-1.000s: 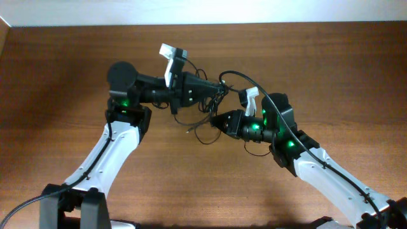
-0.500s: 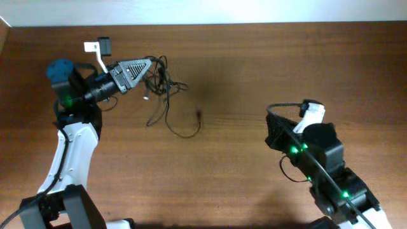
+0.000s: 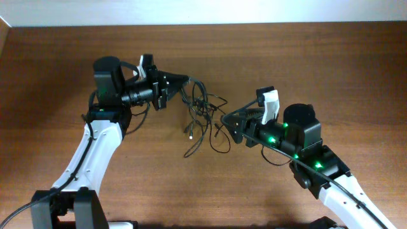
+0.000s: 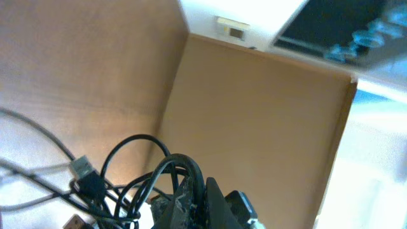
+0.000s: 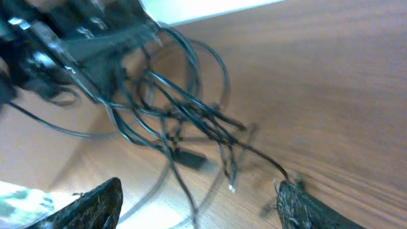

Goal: Untangle cables

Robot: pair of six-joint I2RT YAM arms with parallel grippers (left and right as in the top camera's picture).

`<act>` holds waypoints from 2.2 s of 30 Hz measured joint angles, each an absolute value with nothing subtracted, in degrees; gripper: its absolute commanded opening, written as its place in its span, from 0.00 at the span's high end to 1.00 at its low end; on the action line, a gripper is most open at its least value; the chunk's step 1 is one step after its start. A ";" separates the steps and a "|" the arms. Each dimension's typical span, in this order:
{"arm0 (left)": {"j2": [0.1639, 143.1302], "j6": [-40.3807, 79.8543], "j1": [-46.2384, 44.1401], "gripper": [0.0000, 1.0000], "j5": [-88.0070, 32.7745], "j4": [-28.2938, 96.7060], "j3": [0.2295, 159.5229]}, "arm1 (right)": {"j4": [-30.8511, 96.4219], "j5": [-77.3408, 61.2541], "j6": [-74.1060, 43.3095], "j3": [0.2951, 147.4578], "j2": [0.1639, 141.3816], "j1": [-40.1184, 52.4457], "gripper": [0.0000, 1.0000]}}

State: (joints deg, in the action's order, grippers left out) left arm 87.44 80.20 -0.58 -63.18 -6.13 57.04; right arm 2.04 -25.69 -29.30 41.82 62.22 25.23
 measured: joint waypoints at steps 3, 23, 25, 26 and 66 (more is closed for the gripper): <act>87.42 88.40 -0.89 1.00 -62.74 6.83 57.39 | -0.10 -27.14 -32.91 41.82 62.26 26.30 0.22; 87.42 89.36 -10.81 1.00 -59.72 19.51 57.04 | 2.59 -4.03 -16.27 45.43 68.95 43.18 0.96; 87.35 79.42 -11.25 0.93 -59.83 17.96 57.47 | 3.55 -4.16 -16.27 47.51 69.32 43.18 0.96; 87.20 74.87 -11.25 0.97 -59.75 17.76 57.74 | 3.90 -4.56 -16.29 48.12 69.49 43.18 0.96; 86.74 -10.35 -6.96 0.31 -56.90 0.01 57.10 | 20.62 -23.29 -33.52 57.04 72.44 31.46 0.96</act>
